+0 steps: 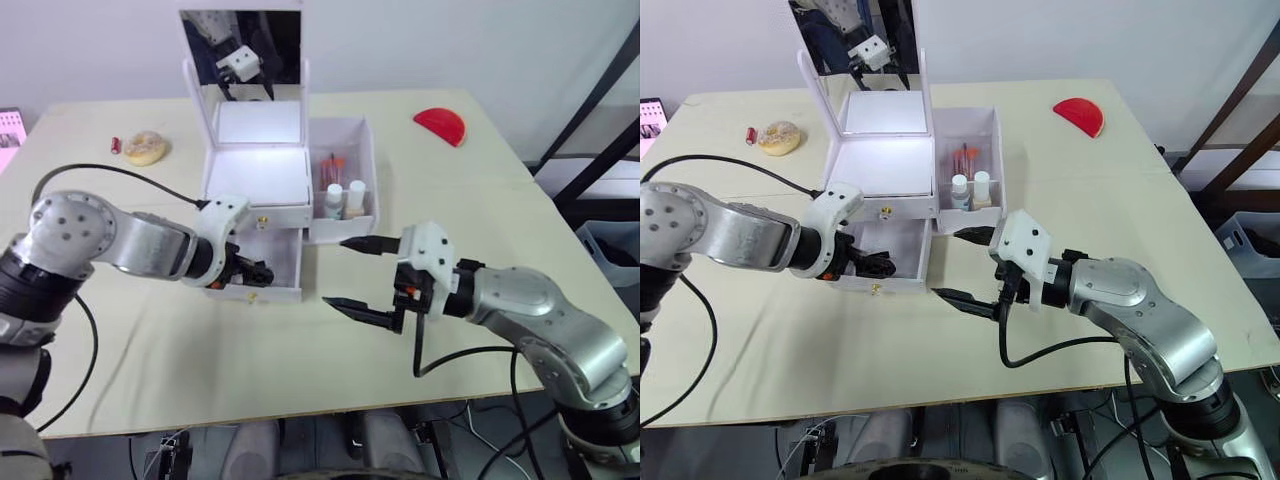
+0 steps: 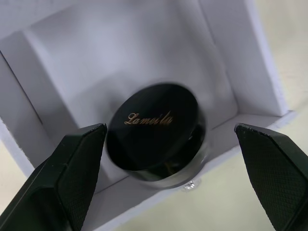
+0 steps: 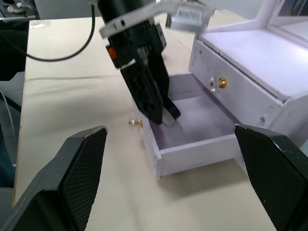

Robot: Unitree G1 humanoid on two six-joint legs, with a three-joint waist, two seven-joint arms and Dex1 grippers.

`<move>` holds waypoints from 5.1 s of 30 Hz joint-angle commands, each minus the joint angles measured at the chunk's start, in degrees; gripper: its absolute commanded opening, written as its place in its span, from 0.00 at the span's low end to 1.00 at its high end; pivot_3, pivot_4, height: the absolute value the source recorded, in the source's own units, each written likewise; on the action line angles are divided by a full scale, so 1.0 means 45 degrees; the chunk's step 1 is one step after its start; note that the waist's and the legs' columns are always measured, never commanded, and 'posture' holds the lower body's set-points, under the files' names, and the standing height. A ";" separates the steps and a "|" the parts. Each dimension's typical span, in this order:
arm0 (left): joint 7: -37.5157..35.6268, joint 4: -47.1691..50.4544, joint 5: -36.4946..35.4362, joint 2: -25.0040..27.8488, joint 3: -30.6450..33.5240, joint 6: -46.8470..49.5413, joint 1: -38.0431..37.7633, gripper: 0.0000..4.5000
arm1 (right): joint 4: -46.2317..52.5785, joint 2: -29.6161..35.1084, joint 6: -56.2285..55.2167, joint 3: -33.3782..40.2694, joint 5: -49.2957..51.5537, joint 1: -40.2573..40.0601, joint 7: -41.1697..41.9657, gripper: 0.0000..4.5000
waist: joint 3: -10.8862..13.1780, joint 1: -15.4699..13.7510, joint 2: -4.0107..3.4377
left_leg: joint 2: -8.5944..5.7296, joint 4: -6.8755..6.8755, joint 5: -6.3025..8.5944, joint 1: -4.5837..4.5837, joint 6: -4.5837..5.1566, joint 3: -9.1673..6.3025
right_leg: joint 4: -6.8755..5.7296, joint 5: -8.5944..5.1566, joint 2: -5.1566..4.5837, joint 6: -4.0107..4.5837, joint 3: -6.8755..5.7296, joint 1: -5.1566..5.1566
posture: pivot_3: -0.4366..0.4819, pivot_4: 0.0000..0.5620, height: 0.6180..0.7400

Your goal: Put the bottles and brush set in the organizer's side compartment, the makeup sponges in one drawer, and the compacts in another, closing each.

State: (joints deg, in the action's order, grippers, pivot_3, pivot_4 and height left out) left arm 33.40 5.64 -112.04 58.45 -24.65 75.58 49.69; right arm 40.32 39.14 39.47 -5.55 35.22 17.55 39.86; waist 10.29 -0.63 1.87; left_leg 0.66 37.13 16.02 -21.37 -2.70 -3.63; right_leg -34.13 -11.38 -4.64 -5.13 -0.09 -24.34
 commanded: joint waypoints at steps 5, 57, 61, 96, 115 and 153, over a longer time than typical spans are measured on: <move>0.0447 -0.0076 -0.0212 -0.0186 0.0280 -0.0210 0.0018 0.88 | 0.0539 -0.0096 -0.0160 0.0374 0.0329 0.0147 -0.0053 1.00 | 0.0000 0.0001 0.0000 | 0.0000 -0.0001 0.0000 -0.0001 0.0000 0.0001 | 0.0002 0.0000 -0.0001 0.0000 0.0001 0.0000 | 0.48 0.27 1.00; -0.8813 0.5073 1.7748 -0.5777 1.0126 -1.1257 -1.6011 0.58 | -0.2143 0.1634 -0.0328 0.1384 0.0629 0.2151 0.3199 1.00 | -0.0001 0.0066 -0.0036 | 0.0017 0.0014 0.0023 -0.0046 -0.0024 0.0131 | 0.0220 0.0038 -0.0039 0.0055 0.0025 0.0016 | 0.48 0.27 1.00; -0.9041 0.4683 1.8148 -0.6215 1.0158 -1.1048 -1.5674 0.58 | -0.2053 0.1675 -0.0249 0.1412 0.0655 0.2130 0.3163 1.00 | -0.0004 -0.0029 -0.0041 | 0.0037 -0.0027 0.0054 -0.0032 0.0031 0.0073 | 0.0160 0.0026 0.0001 0.0031 -0.0005 -0.0011 | 0.48 0.27 1.00; -0.9738 0.6956 1.6568 -0.4228 1.2638 -0.1891 -1.2991 1.00 | -0.1823 0.1526 0.0006 0.1280 0.0707 0.2095 0.2864 1.00 | 0.0000 0.0288 -0.0060 | 0.0052 0.0003 0.0056 0.0001 0.0039 0.0044 | 0.0049 0.0019 0.0018 0.0026 -0.0023 -0.0016 | 0.48 0.27 1.00; -0.9965 0.6779 1.6846 -0.4363 1.2201 -0.0998 -1.2445 0.94 | -0.1630 0.1502 0.0098 0.1275 0.0782 0.2006 0.2624 1.00 | 0.0000 0.0290 -0.0060 | 0.0051 0.0005 0.0056 0.0006 0.0039 0.0041 | 0.0030 0.0017 0.0016 0.0027 -0.0021 -0.0020 | 0.48 0.27 1.00; -1.7789 0.4581 1.5179 0.0358 0.8651 -0.3775 -0.7667 0.57 | -0.1079 0.1631 0.0194 0.1519 0.0728 0.1934 0.2133 1.00 | 0.0015 0.0297 -0.0058 | 0.0047 -0.0001 0.0055 -0.0006 0.0039 0.0048 | 0.0025 0.0007 0.0016 0.0017 -0.0015 -0.0037 | 0.48 0.27 1.00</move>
State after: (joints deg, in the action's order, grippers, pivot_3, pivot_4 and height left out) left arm -45.90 26.98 -45.91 59.77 16.30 61.26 14.33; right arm 33.16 46.17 40.67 -0.87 38.38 26.67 50.41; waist 10.36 0.71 1.61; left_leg 0.87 37.12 16.27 -21.40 -2.52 -3.42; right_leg -34.01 -11.35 -4.57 -5.05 -0.15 -24.51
